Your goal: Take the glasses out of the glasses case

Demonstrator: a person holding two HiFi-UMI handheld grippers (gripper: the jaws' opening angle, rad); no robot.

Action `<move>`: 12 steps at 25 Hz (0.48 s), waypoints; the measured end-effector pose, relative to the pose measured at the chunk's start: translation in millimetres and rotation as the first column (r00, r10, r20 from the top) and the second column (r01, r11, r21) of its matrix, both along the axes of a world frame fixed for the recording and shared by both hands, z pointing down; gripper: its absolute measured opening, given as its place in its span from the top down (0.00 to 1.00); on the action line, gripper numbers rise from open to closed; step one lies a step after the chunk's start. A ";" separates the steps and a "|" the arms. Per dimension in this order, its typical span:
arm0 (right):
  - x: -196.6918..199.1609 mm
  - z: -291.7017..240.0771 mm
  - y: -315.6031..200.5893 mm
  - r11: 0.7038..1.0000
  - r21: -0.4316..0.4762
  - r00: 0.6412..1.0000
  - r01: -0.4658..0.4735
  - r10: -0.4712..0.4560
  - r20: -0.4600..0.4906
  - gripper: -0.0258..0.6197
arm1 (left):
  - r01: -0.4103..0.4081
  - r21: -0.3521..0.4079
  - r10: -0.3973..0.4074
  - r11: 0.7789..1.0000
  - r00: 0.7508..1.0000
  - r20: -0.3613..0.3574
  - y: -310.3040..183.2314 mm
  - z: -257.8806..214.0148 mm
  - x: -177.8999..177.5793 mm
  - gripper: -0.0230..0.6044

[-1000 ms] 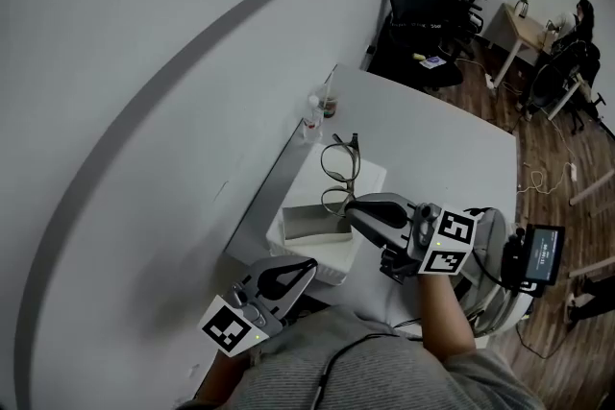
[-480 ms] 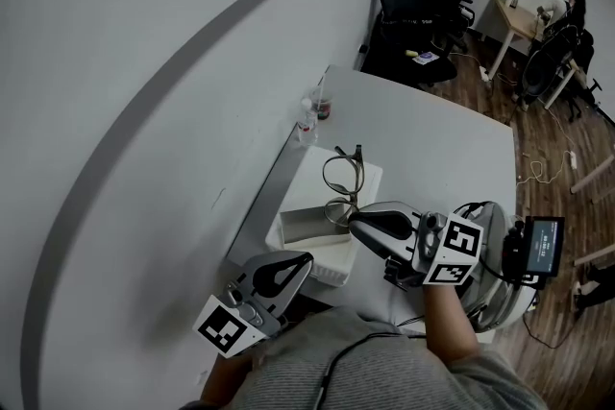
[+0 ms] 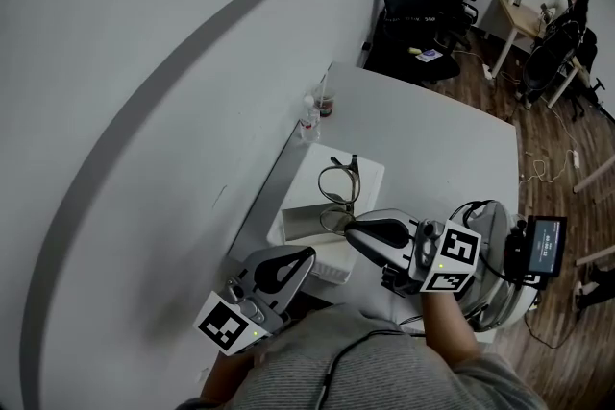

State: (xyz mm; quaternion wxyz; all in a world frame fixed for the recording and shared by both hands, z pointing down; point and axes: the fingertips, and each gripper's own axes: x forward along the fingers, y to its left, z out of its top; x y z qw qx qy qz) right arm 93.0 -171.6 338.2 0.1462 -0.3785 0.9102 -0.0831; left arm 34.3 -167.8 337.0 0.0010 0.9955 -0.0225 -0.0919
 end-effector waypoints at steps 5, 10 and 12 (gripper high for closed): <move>2.7 -1.3 0.5 1.000 0.009 1.000 -0.006 0.006 -0.015 0.93 | -0.005 0.001 0.005 1.000 1.000 0.002 3.4 0.4 1.8 0.94; 5.5 -1.5 1.0 1.000 0.012 1.000 -0.008 0.009 -0.014 0.93 | -0.004 0.004 0.004 1.000 1.000 0.006 5.3 0.7 3.6 0.94; 6.5 -1.6 1.2 1.000 0.013 1.000 -0.006 0.006 -0.012 0.93 | -0.005 0.005 0.005 1.000 1.000 0.006 5.7 0.7 4.8 0.94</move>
